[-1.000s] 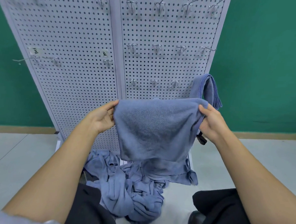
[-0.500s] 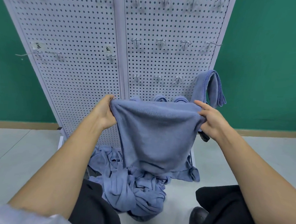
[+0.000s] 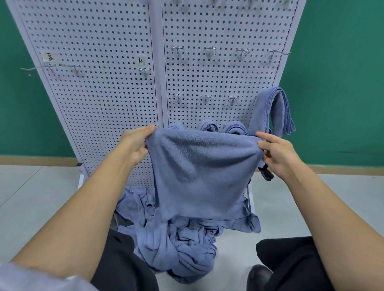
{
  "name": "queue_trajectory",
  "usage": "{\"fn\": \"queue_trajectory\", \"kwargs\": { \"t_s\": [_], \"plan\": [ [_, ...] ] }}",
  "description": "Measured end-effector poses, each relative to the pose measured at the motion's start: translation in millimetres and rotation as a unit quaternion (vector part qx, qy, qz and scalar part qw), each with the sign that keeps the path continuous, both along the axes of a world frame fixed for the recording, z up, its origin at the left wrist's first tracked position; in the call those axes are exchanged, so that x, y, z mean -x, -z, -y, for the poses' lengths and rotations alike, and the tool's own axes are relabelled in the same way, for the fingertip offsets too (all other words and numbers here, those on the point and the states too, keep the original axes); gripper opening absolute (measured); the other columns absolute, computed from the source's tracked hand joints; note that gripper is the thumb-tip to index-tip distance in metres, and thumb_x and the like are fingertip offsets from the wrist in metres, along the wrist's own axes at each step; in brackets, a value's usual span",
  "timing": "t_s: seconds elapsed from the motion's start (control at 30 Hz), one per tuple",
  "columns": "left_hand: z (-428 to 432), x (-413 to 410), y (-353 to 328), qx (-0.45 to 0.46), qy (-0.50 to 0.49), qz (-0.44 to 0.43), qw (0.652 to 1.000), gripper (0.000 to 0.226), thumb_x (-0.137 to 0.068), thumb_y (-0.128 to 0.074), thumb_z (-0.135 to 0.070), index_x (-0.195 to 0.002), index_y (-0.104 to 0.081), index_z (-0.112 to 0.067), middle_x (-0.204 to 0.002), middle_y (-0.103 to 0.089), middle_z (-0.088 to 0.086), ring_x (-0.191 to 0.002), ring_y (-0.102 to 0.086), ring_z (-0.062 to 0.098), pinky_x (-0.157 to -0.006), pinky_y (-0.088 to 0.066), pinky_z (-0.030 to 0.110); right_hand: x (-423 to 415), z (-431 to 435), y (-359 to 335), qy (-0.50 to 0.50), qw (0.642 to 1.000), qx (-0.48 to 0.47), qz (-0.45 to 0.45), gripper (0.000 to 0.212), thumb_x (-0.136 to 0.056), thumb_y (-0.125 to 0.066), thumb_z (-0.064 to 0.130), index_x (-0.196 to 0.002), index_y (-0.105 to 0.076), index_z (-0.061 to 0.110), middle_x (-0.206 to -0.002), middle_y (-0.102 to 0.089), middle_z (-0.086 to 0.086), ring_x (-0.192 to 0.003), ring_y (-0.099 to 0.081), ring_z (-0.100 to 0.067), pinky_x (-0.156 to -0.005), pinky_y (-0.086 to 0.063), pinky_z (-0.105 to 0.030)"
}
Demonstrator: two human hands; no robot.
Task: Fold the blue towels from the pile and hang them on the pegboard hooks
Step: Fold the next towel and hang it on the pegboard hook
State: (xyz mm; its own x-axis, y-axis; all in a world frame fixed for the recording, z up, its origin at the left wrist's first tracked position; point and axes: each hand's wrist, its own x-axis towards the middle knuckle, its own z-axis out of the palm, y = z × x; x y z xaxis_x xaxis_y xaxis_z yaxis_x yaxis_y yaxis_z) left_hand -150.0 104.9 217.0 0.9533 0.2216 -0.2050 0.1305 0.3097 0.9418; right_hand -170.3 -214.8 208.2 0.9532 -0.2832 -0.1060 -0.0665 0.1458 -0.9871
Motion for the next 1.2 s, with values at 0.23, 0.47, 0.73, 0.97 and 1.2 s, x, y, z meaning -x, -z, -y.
{"fn": "queue_trajectory", "kwargs": {
  "t_s": [0.23,0.47,0.73,0.97,1.2],
  "plan": [
    [-4,3,0,-0.069,-0.002,0.029,0.997,0.018,-0.087,-0.065,0.0,-0.103,-0.067,-0.008,-0.092,-0.067,0.005,-0.079,-0.063,0.014,-0.073,-0.054,0.024,2,4,0,0.017,1.0,-0.001,0.0,0.024,-0.09,-0.06,0.002,-0.111,-0.067,0.012,-0.071,-0.057,0.004,-0.061,-0.046,-0.005,-0.065,-0.045,-0.016],
    [-12,7,0,-0.15,0.021,0.038,0.988,0.021,-0.085,-0.067,-0.002,-0.102,-0.07,-0.013,-0.096,-0.067,0.002,-0.089,-0.06,0.015,-0.088,-0.05,0.031,8,5,-3,0.0,0.998,0.065,0.009,0.023,-0.088,-0.064,0.001,-0.109,-0.067,0.012,-0.079,-0.061,0.001,-0.067,-0.052,-0.008,-0.067,-0.047,-0.017],
    [-19,13,7,-0.422,0.006,0.111,0.9,0.032,-0.083,-0.068,0.004,-0.114,-0.068,-0.003,-0.088,-0.063,0.005,-0.075,-0.055,0.011,-0.084,-0.048,0.026,10,10,3,0.045,0.924,0.374,0.064,0.025,-0.079,-0.074,0.002,-0.103,-0.072,0.006,-0.08,-0.066,-0.008,-0.075,-0.06,-0.016,-0.073,-0.048,-0.011],
    [-27,16,3,-0.487,-0.018,0.138,0.862,0.006,-0.092,-0.061,-0.009,-0.09,-0.066,-0.01,-0.082,-0.057,0.005,-0.076,-0.048,0.017,-0.065,-0.04,0.024,10,7,-2,0.02,0.839,0.534,0.096,0.007,-0.088,-0.065,0.01,-0.084,-0.066,0.005,-0.082,-0.059,-0.009,-0.08,-0.052,-0.024,-0.072,-0.035,-0.027],
    [-30,15,-6,-0.048,0.066,0.01,0.997,0.017,-0.096,-0.053,-0.02,-0.082,-0.059,-0.014,-0.065,-0.063,-0.002,-0.059,-0.058,0.009,-0.061,-0.049,0.024,16,2,-12,-0.095,0.992,0.058,0.064,0.024,-0.092,-0.06,0.016,-0.07,-0.051,0.015,-0.059,-0.044,0.003,-0.054,-0.04,-0.009,-0.056,-0.038,-0.019]
  ]
}}
